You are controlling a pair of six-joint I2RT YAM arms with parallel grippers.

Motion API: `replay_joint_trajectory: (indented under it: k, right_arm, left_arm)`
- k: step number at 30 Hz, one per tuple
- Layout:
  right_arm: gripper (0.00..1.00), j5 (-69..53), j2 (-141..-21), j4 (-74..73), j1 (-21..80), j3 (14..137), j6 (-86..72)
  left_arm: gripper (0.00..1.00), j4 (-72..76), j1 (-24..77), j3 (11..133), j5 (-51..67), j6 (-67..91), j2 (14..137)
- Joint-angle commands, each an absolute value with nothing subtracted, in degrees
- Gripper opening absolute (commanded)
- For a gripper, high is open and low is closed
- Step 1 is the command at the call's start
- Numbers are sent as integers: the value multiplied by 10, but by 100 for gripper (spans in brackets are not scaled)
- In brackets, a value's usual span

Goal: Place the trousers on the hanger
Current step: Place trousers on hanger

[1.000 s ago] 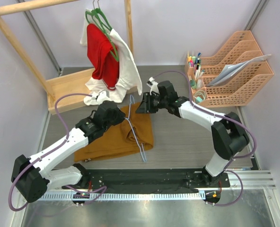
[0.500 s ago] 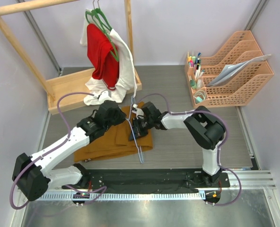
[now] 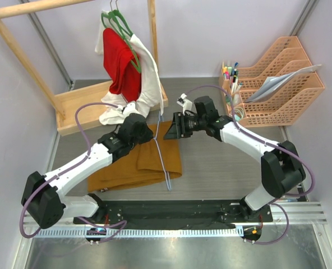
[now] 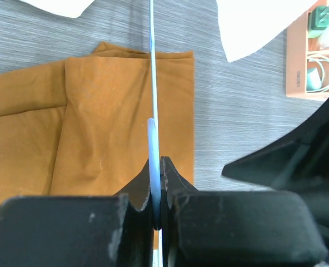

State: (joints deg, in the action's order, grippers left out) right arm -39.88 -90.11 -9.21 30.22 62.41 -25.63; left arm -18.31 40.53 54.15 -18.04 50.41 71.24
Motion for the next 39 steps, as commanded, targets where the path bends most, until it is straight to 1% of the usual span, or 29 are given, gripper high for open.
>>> replay_joint_trajectory:
  k: [1, 6, 11, 16, 17, 19, 20, 21, 23, 24, 25, 26, 28, 29, 30, 32, 33, 34, 37, 39]
  right_arm:
    - [58, -399, -921, -59, 332, 628, -286]
    - [59, -390, -961, -30, 357, 648, -295]
    - [58, -363, -997, -24, 374, 669, -294]
    - [48, -343, -1026, 15, 375, 684, -316]
    - [41, -341, -1027, 22, 374, 686, -323]
    - [11, -346, -1032, 36, 375, 691, -330]
    - [1, -359, -1033, 40, 373, 689, -332]
    - [1, -365, -1030, 54, 369, 685, -345]
    - [1, -381, -1020, 88, 358, 649, -371]
    - [1, -403, -1016, 137, 346, 635, -407]
    - [1, -414, -1014, 160, 339, 608, -430]
    - [1, -420, -1011, 179, 334, 597, -449]
    - [1, -458, -1012, 254, 321, 569, -511]
    - [1, -468, -1013, 279, 319, 562, -529]
    - [1, -473, -1015, 310, 316, 556, -544]
    - [1, -482, -1018, 338, 316, 541, -573]
    - [1, -485, -1022, 358, 315, 538, -578]
    - [1, -493, -1022, 365, 311, 533, -588]
    - [1, -501, -1022, 373, 295, 522, -601]
    - [1, -520, -1020, 385, 287, 515, -614]
  left_arm:
    - [0, -156, 410, 569, -199, 493, 721]
    - [0, -166, 411, 577, -205, 490, 722]
    - [1, -165, 411, 576, -184, 507, 722]
    - [1, -165, 411, 574, -175, 520, 728]
    - [1, -167, 411, 574, -177, 522, 728]
    - [23, -173, 410, 575, -176, 514, 724]
    - [35, -179, 409, 578, -173, 511, 719]
    - [54, -185, 403, 578, -168, 503, 709]
    - [67, -174, 394, 559, -153, 482, 652]
    - [79, -162, 382, 549, -137, 476, 628]
    - [84, -164, 375, 532, -135, 469, 577]
    - [86, -181, 368, 529, -137, 469, 559]
    - [92, -276, 339, 536, -161, 475, 538]
    - [93, -299, 320, 532, -149, 475, 536]
    - [94, -321, 275, 522, -115, 475, 533]
    - [93, -317, 232, 483, -50, 476, 534]
    - [92, -296, 209, 473, -17, 475, 541]
    - [92, -286, 207, 462, 28, 482, 554]
    - [86, -238, 207, 470, 90, 486, 624]
    - [84, -218, 206, 482, 104, 489, 686]
